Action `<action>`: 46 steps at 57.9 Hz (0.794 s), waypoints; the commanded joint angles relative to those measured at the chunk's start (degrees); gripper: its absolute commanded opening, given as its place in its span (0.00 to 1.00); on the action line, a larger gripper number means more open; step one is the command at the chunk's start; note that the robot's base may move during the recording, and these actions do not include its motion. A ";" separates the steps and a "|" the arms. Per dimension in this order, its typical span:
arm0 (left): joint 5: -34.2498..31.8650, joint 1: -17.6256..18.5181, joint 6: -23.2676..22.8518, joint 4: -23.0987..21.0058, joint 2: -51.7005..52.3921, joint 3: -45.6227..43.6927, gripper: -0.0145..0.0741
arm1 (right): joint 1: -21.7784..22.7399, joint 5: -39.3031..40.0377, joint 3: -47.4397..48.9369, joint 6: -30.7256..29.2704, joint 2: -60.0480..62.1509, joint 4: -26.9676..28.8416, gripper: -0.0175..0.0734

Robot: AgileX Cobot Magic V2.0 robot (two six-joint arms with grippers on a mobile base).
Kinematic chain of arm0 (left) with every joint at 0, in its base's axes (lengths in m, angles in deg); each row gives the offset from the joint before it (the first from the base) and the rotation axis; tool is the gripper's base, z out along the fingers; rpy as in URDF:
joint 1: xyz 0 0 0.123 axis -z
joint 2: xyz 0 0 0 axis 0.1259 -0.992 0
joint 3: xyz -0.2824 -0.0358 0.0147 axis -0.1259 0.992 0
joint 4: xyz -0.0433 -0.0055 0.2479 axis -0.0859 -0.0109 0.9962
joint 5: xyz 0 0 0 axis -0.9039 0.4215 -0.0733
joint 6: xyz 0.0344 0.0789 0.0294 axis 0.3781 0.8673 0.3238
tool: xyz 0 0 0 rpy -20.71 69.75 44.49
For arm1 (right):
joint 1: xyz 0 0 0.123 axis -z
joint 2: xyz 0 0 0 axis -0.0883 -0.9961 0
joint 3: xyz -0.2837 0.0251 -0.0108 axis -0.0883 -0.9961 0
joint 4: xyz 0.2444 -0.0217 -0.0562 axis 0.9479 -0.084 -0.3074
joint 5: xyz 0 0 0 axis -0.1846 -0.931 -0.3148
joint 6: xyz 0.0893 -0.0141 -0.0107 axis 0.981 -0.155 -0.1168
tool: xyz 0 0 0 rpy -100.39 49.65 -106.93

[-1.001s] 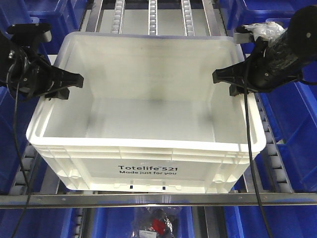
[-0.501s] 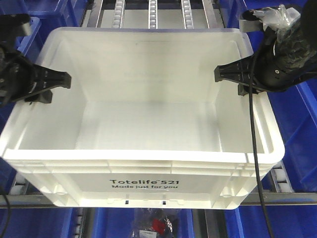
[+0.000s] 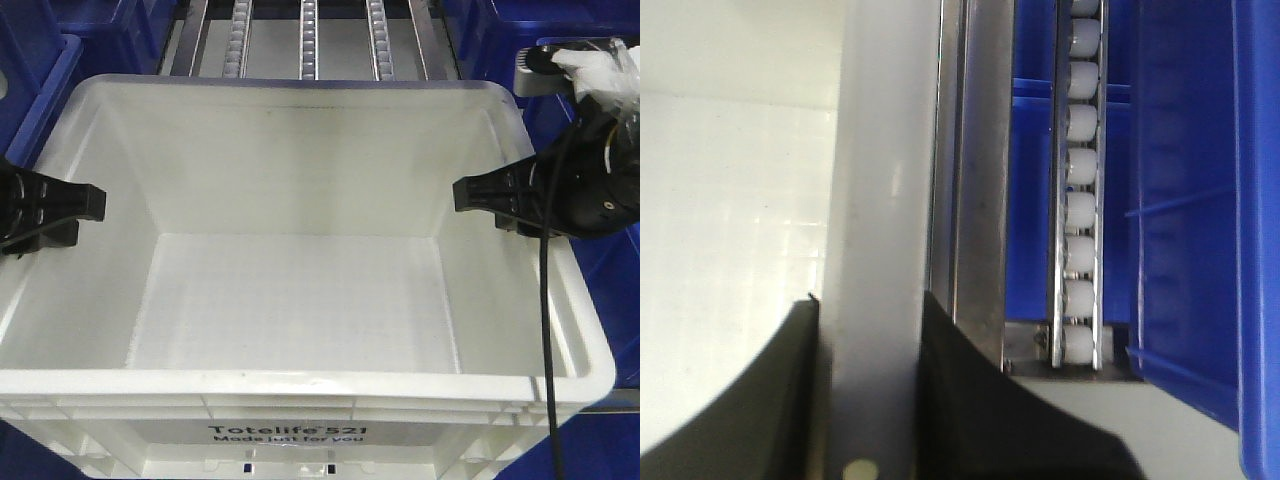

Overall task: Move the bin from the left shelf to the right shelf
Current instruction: 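Pull the gripped crate off the shelf toward the robot with both grippers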

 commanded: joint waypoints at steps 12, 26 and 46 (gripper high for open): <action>-6.14 2.91 0.04 -2.69 3.29 -1.51 0.16 | 0.04 5.03 0.93 -0.42 3.23 -2.27 0.19; -5.88 2.91 0.04 -2.56 3.29 -1.51 0.16 | 0.04 5.03 0.93 -0.42 3.23 -1.94 0.19; -5.88 2.91 0.04 -2.56 3.29 -1.51 0.16 | 0.04 5.02 0.93 -0.42 3.23 -1.94 0.19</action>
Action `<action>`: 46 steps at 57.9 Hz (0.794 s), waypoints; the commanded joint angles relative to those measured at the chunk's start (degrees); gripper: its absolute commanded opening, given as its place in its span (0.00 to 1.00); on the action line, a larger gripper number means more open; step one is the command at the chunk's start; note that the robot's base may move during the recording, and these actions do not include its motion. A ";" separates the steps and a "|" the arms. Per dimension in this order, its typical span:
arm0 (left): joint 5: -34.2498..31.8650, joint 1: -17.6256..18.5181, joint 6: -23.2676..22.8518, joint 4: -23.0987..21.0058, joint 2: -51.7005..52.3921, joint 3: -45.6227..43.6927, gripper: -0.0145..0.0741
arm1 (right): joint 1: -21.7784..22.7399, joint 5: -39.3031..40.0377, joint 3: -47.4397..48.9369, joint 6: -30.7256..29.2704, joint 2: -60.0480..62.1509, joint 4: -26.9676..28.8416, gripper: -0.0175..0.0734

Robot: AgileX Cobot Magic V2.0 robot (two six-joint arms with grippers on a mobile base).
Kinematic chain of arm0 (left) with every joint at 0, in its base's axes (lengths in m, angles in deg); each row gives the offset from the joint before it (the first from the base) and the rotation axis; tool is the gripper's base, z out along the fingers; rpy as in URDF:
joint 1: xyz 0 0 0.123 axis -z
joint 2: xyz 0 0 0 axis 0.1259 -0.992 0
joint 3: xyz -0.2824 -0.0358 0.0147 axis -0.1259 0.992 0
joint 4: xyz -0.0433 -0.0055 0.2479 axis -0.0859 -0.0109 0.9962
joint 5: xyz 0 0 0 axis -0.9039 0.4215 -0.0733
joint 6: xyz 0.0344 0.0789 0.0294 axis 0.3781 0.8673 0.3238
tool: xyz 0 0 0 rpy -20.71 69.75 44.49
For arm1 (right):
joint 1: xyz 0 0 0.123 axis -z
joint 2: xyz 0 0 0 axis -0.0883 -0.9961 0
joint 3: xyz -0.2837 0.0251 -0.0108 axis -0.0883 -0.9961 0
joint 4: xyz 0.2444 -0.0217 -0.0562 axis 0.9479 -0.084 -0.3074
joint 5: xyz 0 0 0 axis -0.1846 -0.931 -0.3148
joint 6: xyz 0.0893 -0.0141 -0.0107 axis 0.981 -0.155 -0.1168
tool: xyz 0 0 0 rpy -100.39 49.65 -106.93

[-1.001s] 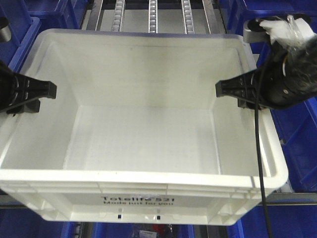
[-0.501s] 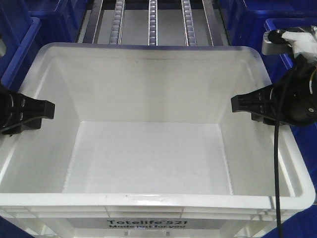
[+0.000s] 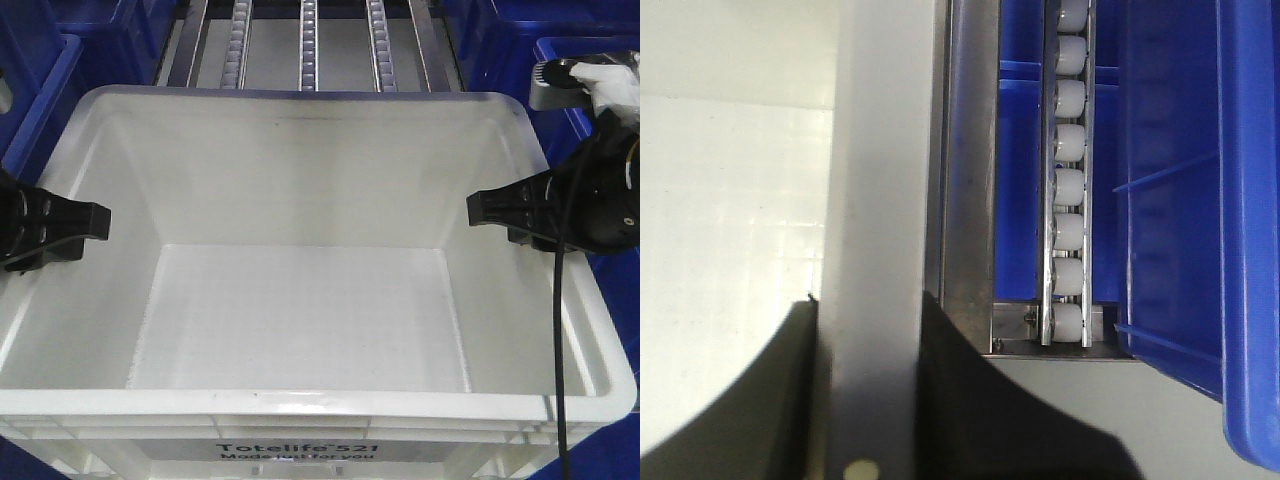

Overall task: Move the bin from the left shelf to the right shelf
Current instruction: 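Pull the gripped crate off the shelf toward the robot with both grippers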

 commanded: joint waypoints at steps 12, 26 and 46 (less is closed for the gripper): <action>-6.25 0.81 1.03 -2.94 2.17 -2.36 0.16 | 0.04 6.15 2.04 -0.42 1.91 -2.16 0.19; -6.25 0.81 1.03 -2.94 2.12 -2.36 0.16 | 0.04 6.15 2.04 -0.42 1.91 -2.16 0.19; -6.20 0.81 1.03 -2.94 2.11 -2.36 0.16 | 0.04 6.15 2.04 -0.42 1.91 -2.16 0.19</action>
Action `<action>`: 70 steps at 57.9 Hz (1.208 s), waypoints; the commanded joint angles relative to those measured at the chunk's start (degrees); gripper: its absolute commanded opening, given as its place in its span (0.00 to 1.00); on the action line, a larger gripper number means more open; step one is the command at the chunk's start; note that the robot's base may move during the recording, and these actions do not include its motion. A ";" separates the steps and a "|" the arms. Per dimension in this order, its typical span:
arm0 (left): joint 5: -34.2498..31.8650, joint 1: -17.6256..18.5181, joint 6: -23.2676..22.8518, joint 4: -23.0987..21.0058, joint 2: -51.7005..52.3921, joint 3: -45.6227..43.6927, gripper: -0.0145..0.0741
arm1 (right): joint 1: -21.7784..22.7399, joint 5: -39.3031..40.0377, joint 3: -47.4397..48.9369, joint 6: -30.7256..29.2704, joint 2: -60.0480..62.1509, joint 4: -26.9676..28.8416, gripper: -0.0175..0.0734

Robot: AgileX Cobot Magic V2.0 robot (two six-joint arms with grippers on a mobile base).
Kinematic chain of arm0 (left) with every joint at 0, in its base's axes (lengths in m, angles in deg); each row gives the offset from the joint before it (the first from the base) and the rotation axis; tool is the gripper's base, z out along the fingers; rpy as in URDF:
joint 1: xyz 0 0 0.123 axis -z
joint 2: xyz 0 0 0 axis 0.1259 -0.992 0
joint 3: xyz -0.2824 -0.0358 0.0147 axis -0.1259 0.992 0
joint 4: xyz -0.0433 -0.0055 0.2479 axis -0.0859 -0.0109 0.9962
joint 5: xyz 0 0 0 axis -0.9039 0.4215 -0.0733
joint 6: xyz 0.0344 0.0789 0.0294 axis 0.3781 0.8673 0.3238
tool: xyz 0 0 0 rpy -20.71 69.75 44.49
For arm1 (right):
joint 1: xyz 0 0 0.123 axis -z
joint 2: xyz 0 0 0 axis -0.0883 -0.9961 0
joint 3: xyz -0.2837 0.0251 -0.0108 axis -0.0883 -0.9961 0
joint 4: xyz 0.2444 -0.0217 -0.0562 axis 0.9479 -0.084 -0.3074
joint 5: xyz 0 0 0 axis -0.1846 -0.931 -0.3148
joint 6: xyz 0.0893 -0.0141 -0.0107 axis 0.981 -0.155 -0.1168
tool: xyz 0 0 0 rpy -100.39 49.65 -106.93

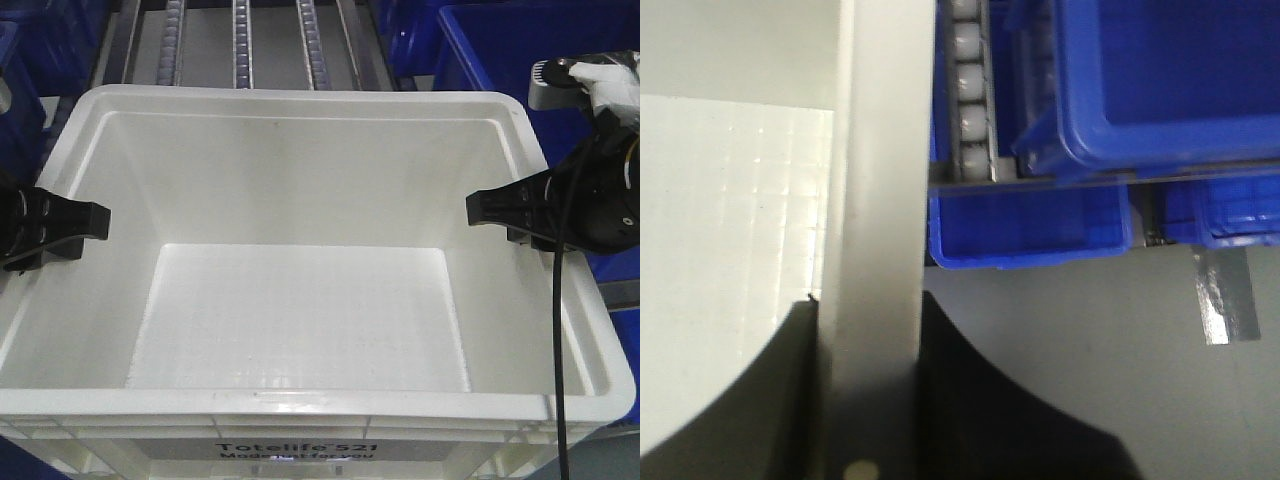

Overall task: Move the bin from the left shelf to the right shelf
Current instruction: 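Pull the gripped crate off the shelf toward the robot with both grippers, then hold the crate with both grippers while the base turns away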

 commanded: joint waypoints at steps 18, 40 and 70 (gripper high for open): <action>-5.96 0.81 1.03 -3.06 2.11 -2.36 0.16 | 0.04 5.92 2.04 -0.42 1.91 -2.16 0.19; -5.59 0.81 1.03 -3.06 2.11 -2.36 0.16 | 0.04 5.92 2.04 -0.42 1.91 -2.16 0.19; -5.59 0.81 1.08 -3.06 2.11 -2.36 0.16 | 0.04 5.92 2.04 -0.42 1.91 -2.16 0.19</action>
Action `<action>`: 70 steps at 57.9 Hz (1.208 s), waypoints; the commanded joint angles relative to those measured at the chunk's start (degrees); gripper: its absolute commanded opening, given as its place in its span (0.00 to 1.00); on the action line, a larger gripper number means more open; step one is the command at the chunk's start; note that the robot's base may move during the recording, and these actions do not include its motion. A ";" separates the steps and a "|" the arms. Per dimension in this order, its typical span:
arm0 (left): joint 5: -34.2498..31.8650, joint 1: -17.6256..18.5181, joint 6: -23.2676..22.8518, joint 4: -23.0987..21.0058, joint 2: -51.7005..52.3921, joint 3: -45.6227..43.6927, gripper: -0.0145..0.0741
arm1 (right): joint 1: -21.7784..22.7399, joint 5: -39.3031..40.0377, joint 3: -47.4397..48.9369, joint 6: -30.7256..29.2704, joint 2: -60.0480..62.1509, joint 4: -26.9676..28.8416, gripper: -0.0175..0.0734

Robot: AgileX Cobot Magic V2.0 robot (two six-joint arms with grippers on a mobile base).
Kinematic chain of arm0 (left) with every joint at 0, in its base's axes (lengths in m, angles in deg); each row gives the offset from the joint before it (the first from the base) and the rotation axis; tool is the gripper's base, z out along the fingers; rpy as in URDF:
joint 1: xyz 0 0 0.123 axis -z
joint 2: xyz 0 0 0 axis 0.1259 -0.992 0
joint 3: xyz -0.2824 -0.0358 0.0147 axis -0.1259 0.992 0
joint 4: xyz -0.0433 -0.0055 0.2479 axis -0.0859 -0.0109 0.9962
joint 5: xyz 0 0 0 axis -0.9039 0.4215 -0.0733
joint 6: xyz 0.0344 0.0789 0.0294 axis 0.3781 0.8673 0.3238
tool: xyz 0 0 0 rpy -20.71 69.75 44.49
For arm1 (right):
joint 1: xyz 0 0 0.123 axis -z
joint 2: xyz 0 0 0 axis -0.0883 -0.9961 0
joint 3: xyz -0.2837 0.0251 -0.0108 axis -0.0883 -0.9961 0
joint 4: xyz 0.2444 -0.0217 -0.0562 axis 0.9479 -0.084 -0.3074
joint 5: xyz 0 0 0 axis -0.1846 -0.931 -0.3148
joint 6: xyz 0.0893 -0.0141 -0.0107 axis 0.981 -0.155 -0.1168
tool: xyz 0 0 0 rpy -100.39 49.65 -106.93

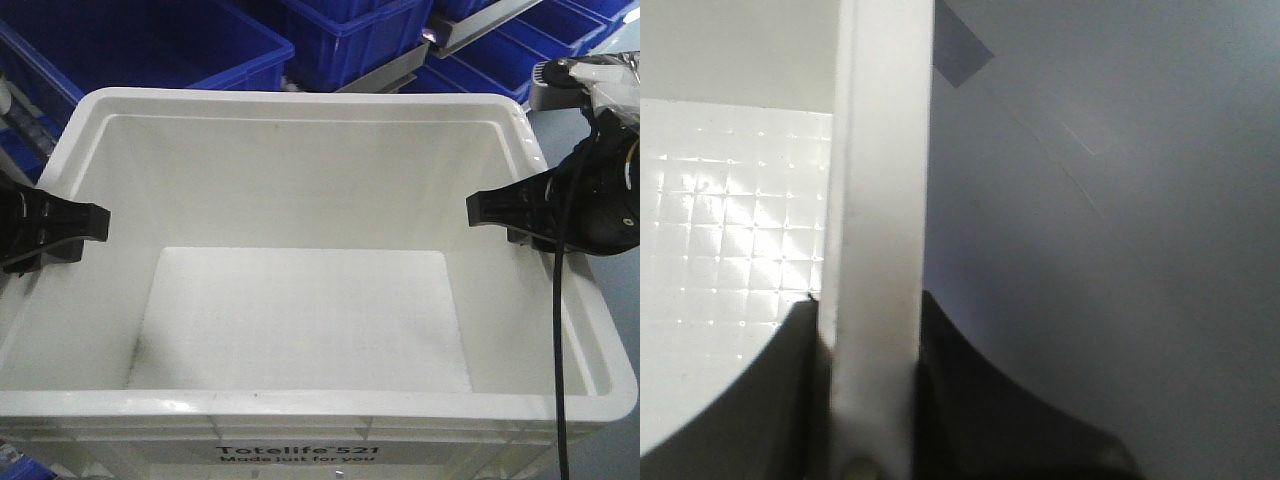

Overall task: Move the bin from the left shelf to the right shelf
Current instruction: 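Hold the crate with both grippers while the base turns away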

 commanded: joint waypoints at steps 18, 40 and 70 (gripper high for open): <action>-5.93 0.81 1.08 -2.82 2.02 -2.36 0.16 | 0.04 6.13 2.04 -0.36 1.91 -2.21 0.19; -5.89 0.81 1.08 -2.76 2.02 -2.36 0.16 | 0.04 6.07 2.04 -0.36 1.91 -2.16 0.19; -5.89 0.81 1.08 -2.76 2.02 -2.36 0.16 | 0.04 5.15 2.04 -0.36 1.91 -1.92 0.19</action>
